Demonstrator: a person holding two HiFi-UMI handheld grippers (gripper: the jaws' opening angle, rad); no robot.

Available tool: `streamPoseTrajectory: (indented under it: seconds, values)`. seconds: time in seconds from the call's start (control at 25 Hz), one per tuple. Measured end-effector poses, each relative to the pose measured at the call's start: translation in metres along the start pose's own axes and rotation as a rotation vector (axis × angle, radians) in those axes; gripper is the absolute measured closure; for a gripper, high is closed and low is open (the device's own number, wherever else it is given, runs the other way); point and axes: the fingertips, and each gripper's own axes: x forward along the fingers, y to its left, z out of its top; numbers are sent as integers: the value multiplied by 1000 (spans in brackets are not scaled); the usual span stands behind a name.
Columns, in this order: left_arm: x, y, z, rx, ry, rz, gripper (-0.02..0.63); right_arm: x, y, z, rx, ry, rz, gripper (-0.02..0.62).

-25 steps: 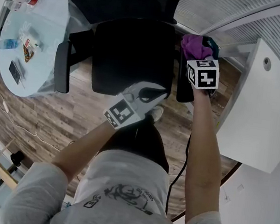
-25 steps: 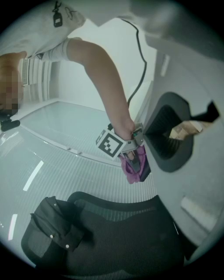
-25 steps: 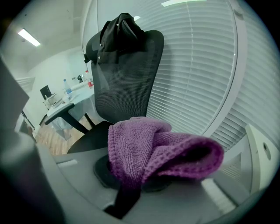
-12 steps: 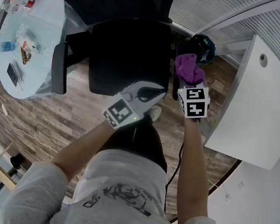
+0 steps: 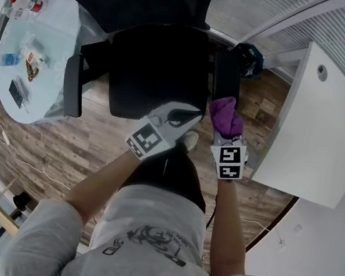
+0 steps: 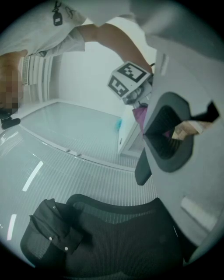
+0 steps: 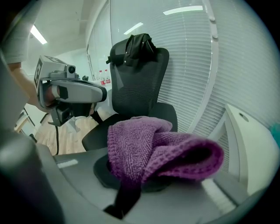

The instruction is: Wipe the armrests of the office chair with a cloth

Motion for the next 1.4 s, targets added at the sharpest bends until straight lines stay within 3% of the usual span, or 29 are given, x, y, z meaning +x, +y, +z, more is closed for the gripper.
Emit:
streamPoseTrajectory:
  seconds: [0.28,0.4,0.96,1.24,1.4]
  values:
    - [-7,-6,18,4,-22,12,604,-6,-1,7,6,-14,0,563]
    - [-19,-14,42,11,-52,20,604,-31,3,27,17,-88,-27,565]
    - [-87,-97,235,123,-321,47,604,-233,22,171,-27,-476,-134,565]
    - [-119,-158,307,172,-392,39,604,-347,48,208,-65,-615,-192,565]
    - [-131,-177,319,173,-402,51,604,-376,59,221,-79,-663,-200,565]
